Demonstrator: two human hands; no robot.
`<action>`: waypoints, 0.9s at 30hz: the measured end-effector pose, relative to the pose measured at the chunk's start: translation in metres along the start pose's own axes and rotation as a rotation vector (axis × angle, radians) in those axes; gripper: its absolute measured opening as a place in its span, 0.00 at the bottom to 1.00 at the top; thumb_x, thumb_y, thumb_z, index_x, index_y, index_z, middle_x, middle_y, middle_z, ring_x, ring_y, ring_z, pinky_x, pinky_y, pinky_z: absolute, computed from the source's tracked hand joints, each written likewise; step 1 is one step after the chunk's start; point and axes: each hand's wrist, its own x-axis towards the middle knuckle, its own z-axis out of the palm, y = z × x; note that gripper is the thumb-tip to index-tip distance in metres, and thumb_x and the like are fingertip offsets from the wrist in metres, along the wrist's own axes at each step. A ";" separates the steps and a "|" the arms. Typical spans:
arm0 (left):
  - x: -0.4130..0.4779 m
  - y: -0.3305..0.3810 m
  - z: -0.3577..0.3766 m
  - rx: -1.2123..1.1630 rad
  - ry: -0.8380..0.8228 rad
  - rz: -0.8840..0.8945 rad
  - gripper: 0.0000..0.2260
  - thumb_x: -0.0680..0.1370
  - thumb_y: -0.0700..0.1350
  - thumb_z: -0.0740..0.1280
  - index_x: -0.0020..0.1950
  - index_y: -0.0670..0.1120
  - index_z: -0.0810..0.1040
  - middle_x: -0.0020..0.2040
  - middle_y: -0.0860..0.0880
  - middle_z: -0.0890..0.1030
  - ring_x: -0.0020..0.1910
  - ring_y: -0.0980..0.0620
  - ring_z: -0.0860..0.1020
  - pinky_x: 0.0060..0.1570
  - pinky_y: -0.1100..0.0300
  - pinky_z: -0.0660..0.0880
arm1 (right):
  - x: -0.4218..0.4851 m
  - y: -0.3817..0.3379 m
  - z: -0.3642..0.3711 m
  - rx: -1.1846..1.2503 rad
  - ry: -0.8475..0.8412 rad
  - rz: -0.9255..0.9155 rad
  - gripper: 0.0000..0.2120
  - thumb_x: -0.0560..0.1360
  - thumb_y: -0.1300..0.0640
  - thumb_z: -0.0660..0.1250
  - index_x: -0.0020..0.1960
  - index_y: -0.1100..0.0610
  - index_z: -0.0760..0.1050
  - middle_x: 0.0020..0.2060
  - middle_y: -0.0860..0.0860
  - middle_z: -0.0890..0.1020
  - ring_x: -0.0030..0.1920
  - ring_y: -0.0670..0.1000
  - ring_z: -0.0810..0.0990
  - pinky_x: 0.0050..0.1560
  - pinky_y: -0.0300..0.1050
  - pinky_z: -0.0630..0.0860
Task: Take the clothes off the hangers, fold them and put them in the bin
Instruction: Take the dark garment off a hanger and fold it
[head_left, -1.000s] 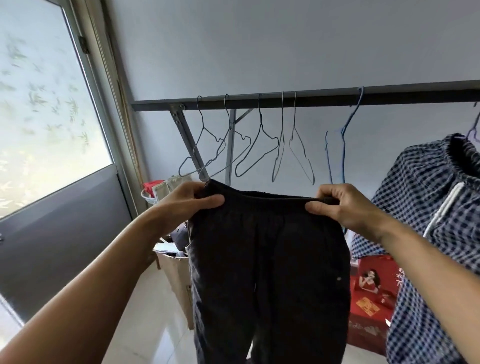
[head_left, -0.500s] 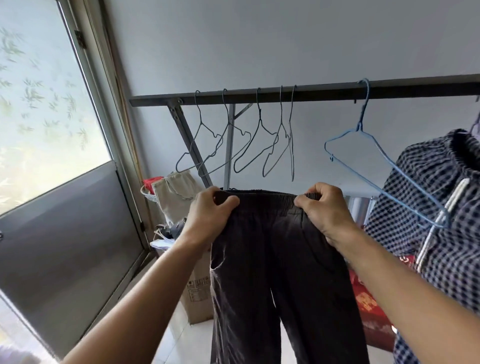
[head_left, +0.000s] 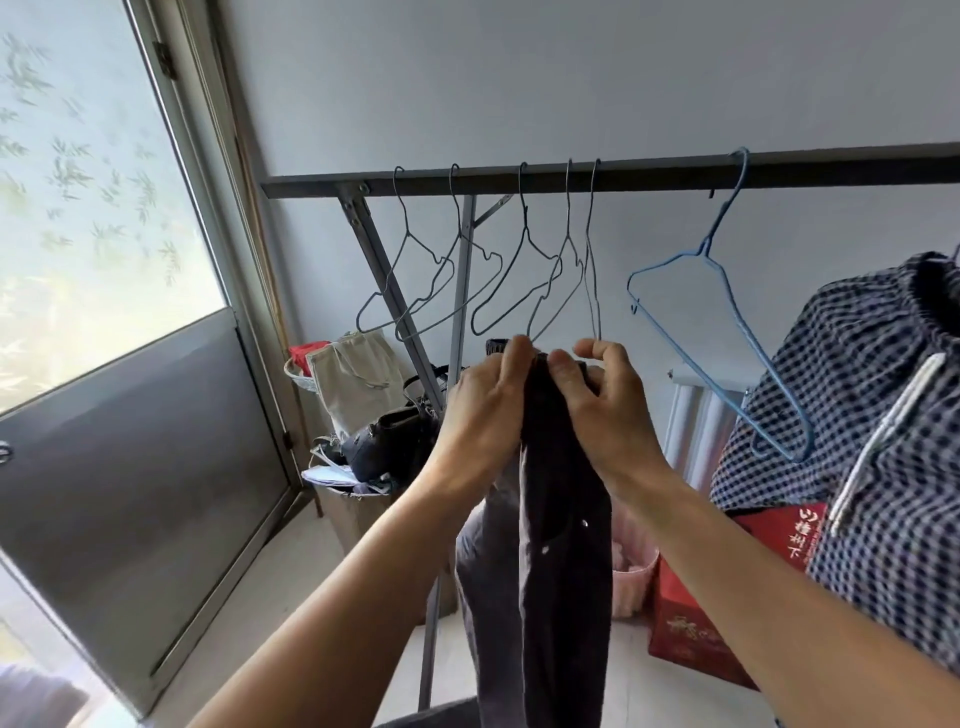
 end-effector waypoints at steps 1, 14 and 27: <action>-0.003 0.004 -0.001 -0.062 -0.036 0.004 0.25 0.81 0.63 0.54 0.40 0.50 0.83 0.38 0.50 0.85 0.43 0.51 0.84 0.44 0.50 0.83 | -0.001 -0.001 0.001 0.019 -0.029 0.007 0.27 0.73 0.40 0.68 0.67 0.50 0.65 0.55 0.52 0.80 0.54 0.49 0.80 0.53 0.44 0.78; 0.002 -0.035 -0.040 -0.117 -0.095 -0.129 0.27 0.69 0.50 0.78 0.65 0.44 0.76 0.59 0.46 0.82 0.59 0.50 0.80 0.56 0.61 0.77 | 0.010 -0.014 -0.011 0.316 -0.152 0.011 0.15 0.76 0.67 0.63 0.61 0.54 0.73 0.41 0.52 0.84 0.40 0.50 0.82 0.43 0.46 0.78; 0.005 -0.016 -0.062 -0.352 -0.168 -0.153 0.07 0.80 0.46 0.65 0.47 0.46 0.81 0.37 0.50 0.84 0.35 0.54 0.82 0.38 0.60 0.81 | 0.009 -0.006 -0.029 0.295 -0.303 0.115 0.27 0.68 0.51 0.74 0.64 0.56 0.71 0.45 0.48 0.87 0.49 0.48 0.85 0.47 0.38 0.80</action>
